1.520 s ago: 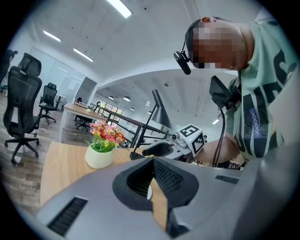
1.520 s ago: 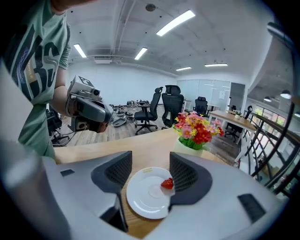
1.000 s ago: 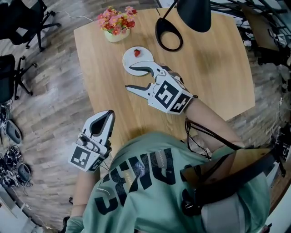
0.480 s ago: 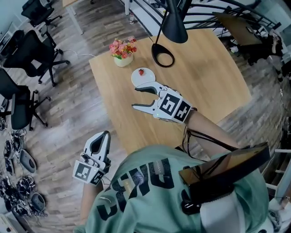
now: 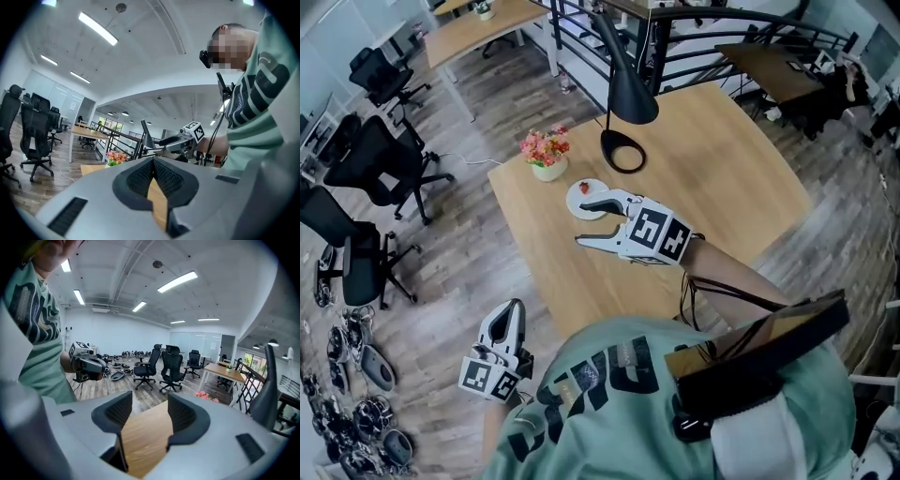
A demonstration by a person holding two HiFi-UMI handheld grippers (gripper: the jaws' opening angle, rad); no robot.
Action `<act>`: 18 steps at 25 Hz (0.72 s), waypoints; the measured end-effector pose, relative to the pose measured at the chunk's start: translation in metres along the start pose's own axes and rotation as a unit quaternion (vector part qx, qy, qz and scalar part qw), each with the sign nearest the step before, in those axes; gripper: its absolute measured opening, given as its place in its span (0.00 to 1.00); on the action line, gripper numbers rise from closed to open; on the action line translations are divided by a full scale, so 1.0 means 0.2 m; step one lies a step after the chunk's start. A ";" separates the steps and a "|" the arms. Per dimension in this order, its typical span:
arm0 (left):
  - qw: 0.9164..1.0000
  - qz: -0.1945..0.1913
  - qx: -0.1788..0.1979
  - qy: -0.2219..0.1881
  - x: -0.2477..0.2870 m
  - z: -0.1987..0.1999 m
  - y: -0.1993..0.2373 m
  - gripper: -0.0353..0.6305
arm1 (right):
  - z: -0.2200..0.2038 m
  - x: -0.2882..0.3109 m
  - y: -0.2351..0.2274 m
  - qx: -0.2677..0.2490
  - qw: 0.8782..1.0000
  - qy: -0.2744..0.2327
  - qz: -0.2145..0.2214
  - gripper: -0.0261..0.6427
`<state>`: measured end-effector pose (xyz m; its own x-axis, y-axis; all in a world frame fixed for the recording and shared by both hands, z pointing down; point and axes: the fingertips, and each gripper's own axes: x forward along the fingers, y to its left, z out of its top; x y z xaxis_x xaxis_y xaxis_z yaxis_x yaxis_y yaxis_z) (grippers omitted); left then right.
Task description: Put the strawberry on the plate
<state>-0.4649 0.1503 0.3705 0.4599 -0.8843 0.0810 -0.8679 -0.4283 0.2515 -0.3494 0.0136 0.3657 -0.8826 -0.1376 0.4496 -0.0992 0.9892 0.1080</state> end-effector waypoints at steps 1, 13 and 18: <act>1.000 -0.002 0.005 -0.001 0.04 0.01 -0.04 0.06 | -0.02 -0.05 -0.02 0.000 1.000 -0.002 0.000 0.40; 0.999 0.026 -0.012 -0.015 0.62 0.05 -0.69 0.06 | -0.40 -0.73 -0.25 0.035 0.994 -0.066 0.077 0.40; 0.999 0.036 -0.013 -0.012 0.69 0.05 -0.77 0.06 | -0.43 -0.84 -0.30 0.032 0.991 -0.096 0.087 0.32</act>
<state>-0.2702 0.0929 0.3335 0.3909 -0.9173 0.0764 -0.8937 -0.3583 0.2701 -0.1552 -0.0269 0.3600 -0.9593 0.0409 0.2796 0.0383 0.9992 -0.0146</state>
